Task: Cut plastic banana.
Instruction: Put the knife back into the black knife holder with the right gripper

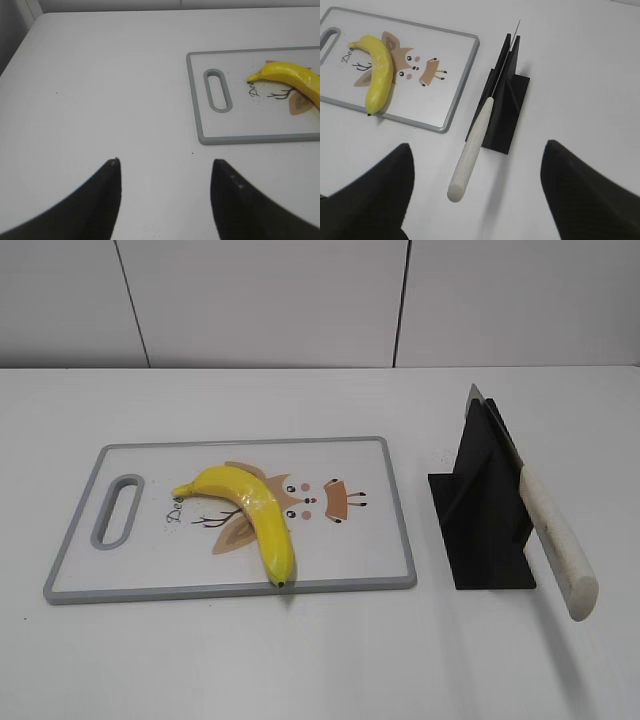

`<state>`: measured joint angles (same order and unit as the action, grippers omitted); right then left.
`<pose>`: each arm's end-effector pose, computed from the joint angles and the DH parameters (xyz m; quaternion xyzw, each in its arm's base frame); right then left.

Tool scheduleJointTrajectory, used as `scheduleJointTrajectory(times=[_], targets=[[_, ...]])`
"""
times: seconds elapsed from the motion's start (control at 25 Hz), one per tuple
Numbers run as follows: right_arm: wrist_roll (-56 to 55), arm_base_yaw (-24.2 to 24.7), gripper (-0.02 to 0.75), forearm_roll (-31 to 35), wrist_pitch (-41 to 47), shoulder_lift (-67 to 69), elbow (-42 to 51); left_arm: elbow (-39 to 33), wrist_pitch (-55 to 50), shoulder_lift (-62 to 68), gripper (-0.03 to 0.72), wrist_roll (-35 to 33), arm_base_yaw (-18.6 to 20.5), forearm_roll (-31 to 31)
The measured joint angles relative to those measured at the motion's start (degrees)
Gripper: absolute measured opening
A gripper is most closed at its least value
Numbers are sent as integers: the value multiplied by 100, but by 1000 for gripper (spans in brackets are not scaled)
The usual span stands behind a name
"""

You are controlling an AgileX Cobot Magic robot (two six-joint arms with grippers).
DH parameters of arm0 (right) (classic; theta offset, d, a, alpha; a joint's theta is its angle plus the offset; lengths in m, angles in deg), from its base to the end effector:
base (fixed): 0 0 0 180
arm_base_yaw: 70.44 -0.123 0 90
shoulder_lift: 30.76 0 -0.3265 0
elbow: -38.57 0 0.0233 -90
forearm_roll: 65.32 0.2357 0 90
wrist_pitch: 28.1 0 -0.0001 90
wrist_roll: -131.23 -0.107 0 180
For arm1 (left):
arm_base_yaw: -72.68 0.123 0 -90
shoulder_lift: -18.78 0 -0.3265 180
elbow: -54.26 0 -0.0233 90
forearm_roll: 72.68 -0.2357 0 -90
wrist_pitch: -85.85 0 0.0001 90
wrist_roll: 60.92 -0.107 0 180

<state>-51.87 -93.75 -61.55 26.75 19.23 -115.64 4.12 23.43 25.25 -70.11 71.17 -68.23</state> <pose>0.0840 0.0425 0.3840 -0.1535 0.8951 0.1268 0.3990 -0.0473 -0.0061 0.2572 0.0822 0.8572 -0.0047 0.5084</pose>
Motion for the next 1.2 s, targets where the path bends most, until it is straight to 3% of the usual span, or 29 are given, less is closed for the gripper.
scheduleJointTrajectory(times=[0.44, 0.72, 1.04, 1.2], targets=[[310, 0, 591, -37, 35, -2734, 2093, 0, 0, 0, 533, 0, 0, 0], [310, 0, 590, -48, 428, -3925, 2267, 0, 0, 0, 533, 0, 0, 1], [310, 34, 588, 112, 421, -4349, 2277, 0, 0, 0, 533, 0, 0, 6], [310, 287, 586, 195, 420, -4349, 2277, 0, 0, 0, 533, 0, 0, 6]])
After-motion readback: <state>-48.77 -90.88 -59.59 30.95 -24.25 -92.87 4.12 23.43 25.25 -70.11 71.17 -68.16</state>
